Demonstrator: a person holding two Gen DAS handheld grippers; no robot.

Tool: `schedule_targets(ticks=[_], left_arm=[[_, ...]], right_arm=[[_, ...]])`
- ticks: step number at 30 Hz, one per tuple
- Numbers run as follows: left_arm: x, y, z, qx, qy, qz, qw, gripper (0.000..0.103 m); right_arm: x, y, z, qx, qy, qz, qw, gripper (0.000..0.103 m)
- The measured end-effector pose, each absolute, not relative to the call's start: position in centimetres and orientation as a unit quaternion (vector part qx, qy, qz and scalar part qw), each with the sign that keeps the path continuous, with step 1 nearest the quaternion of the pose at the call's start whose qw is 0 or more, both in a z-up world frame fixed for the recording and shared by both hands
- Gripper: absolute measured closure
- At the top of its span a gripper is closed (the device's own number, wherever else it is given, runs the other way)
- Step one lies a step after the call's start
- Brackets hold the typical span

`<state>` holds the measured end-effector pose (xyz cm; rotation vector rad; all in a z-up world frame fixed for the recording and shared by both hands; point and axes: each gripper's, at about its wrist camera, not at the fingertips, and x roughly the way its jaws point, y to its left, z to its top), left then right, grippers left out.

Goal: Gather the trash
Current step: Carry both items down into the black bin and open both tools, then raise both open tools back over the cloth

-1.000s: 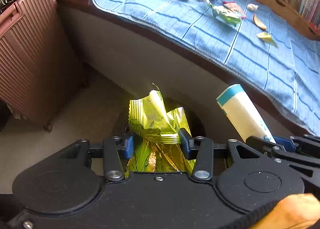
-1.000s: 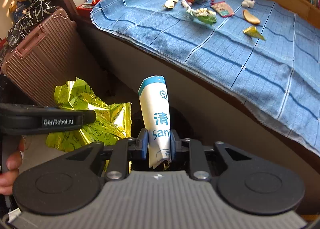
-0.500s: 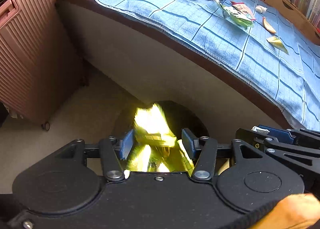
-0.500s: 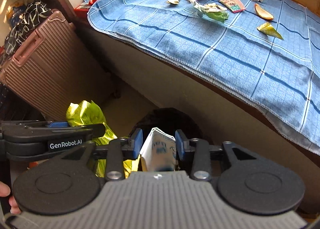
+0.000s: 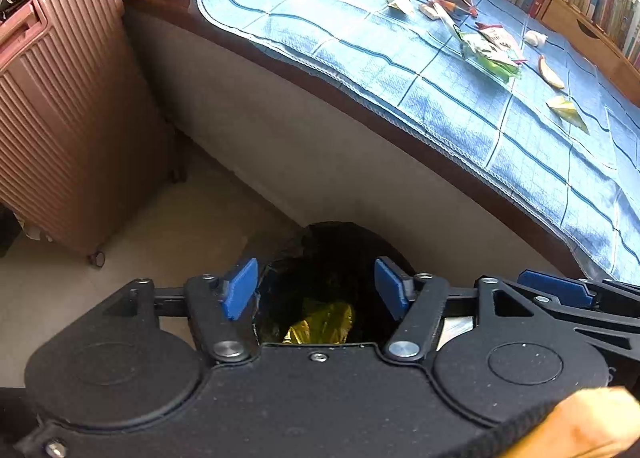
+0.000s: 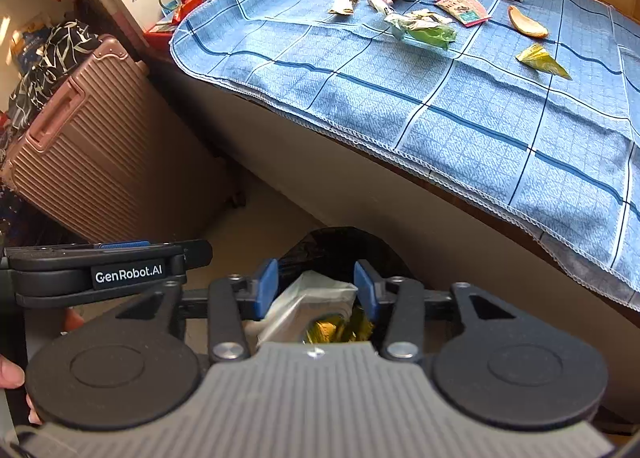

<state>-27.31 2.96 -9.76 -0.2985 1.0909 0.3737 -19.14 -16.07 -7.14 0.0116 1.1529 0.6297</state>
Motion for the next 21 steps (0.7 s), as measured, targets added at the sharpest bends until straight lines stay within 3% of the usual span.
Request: schedule_targets(ticks=[15,21], left_arm=[[-27.0,2.8,-8.5,-0.132,0.502,0.173,0.837,0.028],[-24.9,2.4,-6.6,-0.135,0.447,0.13,0.875,0.029]], right_arm=[[-18.7,-17.0,-6.7,0.016,0.533,0.281,0.798,0.038],[-18.1,-17.9,-5.0,0.007,0.511,0.253,0.821,0.038]])
